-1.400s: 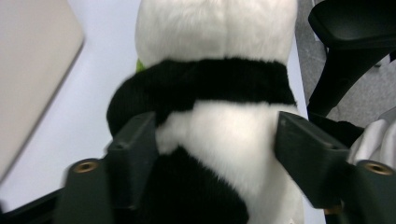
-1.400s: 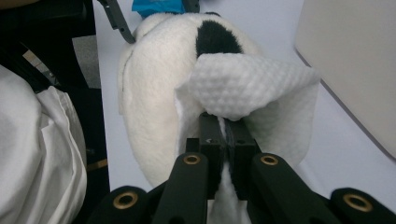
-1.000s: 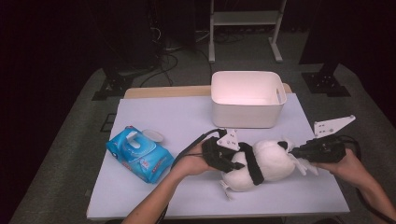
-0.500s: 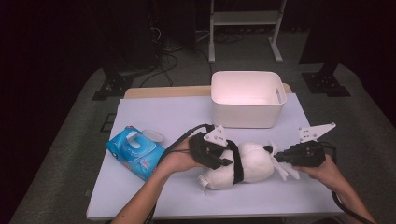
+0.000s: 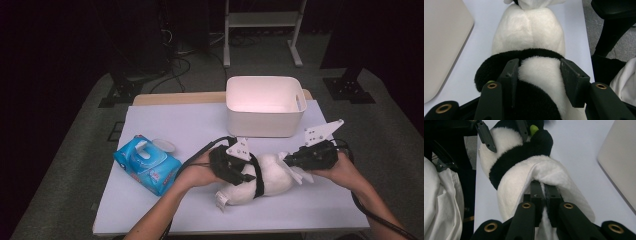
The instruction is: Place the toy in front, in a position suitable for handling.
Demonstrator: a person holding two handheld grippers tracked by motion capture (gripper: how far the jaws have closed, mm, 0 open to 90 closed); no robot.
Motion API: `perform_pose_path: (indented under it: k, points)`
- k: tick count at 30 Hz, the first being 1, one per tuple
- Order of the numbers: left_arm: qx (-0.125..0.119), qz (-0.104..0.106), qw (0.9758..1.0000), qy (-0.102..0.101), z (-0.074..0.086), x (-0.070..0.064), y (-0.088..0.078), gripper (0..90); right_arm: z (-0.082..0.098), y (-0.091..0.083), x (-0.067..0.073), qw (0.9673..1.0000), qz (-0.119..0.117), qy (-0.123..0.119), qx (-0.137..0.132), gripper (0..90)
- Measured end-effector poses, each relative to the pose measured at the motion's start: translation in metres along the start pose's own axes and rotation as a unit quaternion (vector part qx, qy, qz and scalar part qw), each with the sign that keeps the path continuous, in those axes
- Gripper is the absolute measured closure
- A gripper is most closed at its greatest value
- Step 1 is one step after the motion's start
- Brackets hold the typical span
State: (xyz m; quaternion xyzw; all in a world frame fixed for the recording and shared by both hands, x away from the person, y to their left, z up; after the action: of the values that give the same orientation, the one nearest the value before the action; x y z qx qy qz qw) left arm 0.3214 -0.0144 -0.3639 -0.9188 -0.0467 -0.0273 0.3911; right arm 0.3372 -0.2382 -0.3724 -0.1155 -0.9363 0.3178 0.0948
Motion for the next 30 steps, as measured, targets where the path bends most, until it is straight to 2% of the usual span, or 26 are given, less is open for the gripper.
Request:
perform_pose_path:
  k: [5, 9, 12, 14, 15, 16, 17, 18, 19, 20, 21, 23, 25, 27, 30]
  points:
    - [-0.02, 0.017, 0.9996, -0.01, -0.005, 0.004, -0.008, 48.9, 0.009, 0.001, 0.005, 0.9997, -0.02, 0.009, -0.012, 86.9]
    - [-0.023, 0.008, 0.9995, -0.018, -0.01, 0.011, -0.013, 47.0, 0.015, 0.001, 0.014, 0.9996, -0.026, 0.006, -0.007, 86.9]
    - [-0.011, 0.003, 0.9995, -0.028, -0.009, 0.019, -0.011, 47.7, 0.018, 0.0, 0.021, 0.9996, -0.029, 0.001, -0.003, 86.9]
    - [0.004, 0.016, 0.9992, -0.037, -0.006, 0.022, -0.005, 47.6, 0.02, 0.0, 0.024, 0.9996, -0.029, -0.002, -0.002, 86.9]
    - [0.004, 0.016, 0.9992, -0.037, -0.006, 0.022, -0.005, 47.5, 0.02, 0.0, 0.024, 0.9996, -0.029, -0.002, -0.002, 86.9]
    - [0.007, 0.036, 0.9979, -0.053, -0.004, 0.024, 0.001, 47.7, 0.023, -0.001, 0.025, 0.9995, -0.031, 0.002, -0.006, 86.9]
    - [0.007, 0.046, 0.9972, -0.059, -0.004, 0.024, 0.004, 48.8, 0.024, -0.001, 0.025, 0.9994, -0.033, 0.0, -0.006, 86.9]
    - [0.006, 0.05, 0.9972, -0.056, -0.004, 0.025, 0.006, 52.3, 0.024, -0.001, 0.026, 0.9994, -0.033, 0.001, -0.007, 86.9]
    - [0.002, 0.04, 0.9981, -0.048, -0.005, 0.026, 0.007, 58.1, 0.025, -0.001, 0.026, 0.9994, -0.032, 0.001, -0.008, 86.8]
    - [0.005, 0.034, 0.9987, -0.038, -0.005, 0.026, 0.007, 67.9, 0.025, -0.002, 0.026, 0.9995, -0.032, 0.003, -0.009, 86.8]
    - [0.006, 0.032, 0.999, -0.031, -0.007, 0.025, 0.007, 70.8, 0.025, -0.002, 0.026, 0.9994, -0.032, 0.005, -0.013, 86.7]
    - [0.009, 0.019, 0.9995, -0.023, -0.01, 0.026, 0.007, 73.1, 0.025, -0.004, 0.024, 0.9991, -0.035, 0.007, -0.023, 86.6]
    - [0.011, 0.017, 0.9996, -0.02, -0.011, 0.026, 0.006, 73.4, 0.026, -0.006, 0.021, 0.9987, -0.037, 0.016, -0.032, 86.6]
    - [0.009, 0.007, 0.9998, -0.014, -0.015, 0.03, 0.004, 73.6, 0.026, -0.007, 0.02, 0.9982, -0.039, 0.021, -0.04, 86.6]
    - [-0.007, -0.017, 0.9998, -0.01, -0.021, 0.035, -0.003, 73.6, 0.025, -0.004, 0.02, 0.9984, -0.038, 0.017, -0.038, 86.6]
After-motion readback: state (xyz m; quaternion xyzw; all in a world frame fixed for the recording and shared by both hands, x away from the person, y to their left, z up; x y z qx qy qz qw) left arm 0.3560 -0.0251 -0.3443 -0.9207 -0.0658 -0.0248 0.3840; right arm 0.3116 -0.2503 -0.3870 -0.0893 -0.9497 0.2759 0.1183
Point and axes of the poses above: each handheld gripper's, and its own axes: y roughly forward along the jaws, z roughly out of its underside, x roughly to its left, the point moved 4 cm from there along y, roughly forward along the jaws, and after that the axes turned 1 degree about y, right-handed, at the moved point
